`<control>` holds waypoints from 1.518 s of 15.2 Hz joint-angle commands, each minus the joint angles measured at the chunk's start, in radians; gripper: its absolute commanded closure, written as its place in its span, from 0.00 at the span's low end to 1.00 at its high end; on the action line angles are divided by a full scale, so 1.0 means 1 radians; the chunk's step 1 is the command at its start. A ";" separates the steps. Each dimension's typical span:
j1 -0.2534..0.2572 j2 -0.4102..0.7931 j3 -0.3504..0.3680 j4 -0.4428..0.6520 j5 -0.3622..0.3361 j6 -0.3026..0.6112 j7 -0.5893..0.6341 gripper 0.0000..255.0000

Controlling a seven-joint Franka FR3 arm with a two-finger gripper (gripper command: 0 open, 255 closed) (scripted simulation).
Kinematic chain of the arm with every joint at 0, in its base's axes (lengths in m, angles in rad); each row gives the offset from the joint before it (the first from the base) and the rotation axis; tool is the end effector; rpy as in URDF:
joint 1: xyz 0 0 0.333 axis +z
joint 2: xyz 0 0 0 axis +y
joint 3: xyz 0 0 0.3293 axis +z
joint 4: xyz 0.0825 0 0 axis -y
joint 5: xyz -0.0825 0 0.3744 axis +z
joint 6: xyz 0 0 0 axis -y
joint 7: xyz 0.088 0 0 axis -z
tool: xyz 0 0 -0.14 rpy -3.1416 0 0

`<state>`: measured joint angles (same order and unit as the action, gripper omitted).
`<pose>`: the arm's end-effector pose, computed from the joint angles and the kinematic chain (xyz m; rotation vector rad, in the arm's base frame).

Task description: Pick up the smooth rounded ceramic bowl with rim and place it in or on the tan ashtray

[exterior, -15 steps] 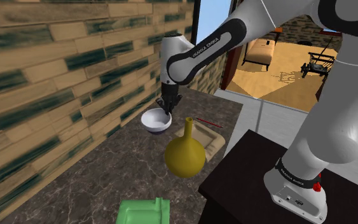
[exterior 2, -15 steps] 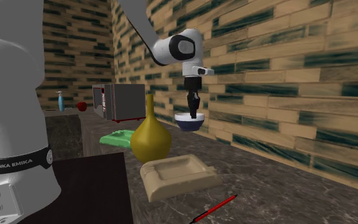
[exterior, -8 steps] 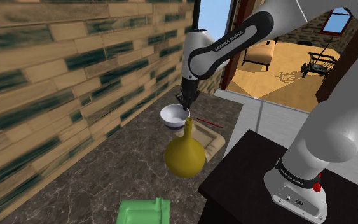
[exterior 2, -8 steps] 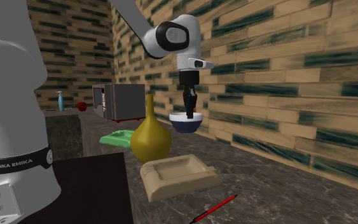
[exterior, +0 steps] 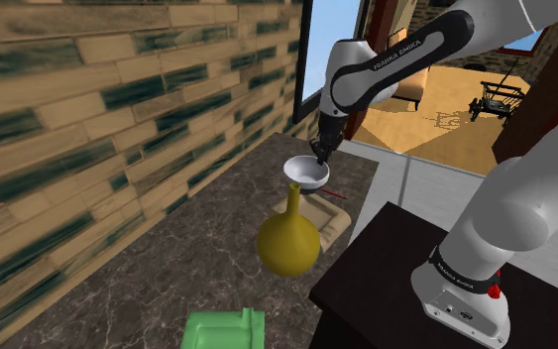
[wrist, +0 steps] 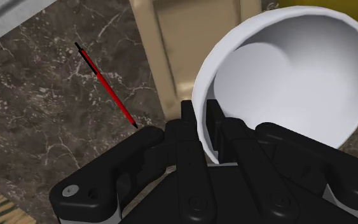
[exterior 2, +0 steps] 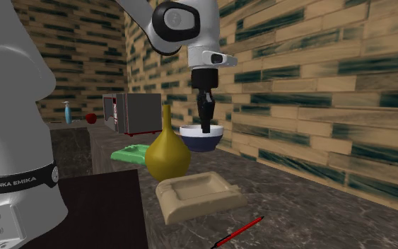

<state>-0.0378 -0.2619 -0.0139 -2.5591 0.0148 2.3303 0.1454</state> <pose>0.4212 -0.0210 0.3484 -3.1085 0.3224 -0.0505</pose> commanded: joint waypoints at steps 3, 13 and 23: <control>-0.032 -0.055 -0.044 -0.057 -0.016 0.001 -0.064 1.00; -0.028 0.056 -0.048 -0.109 -0.007 0.165 -0.072 1.00; -0.022 0.196 -0.051 -0.136 0.013 0.332 -0.089 1.00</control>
<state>-0.0608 -0.0826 -0.0649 -2.6940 0.0249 2.6426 0.0579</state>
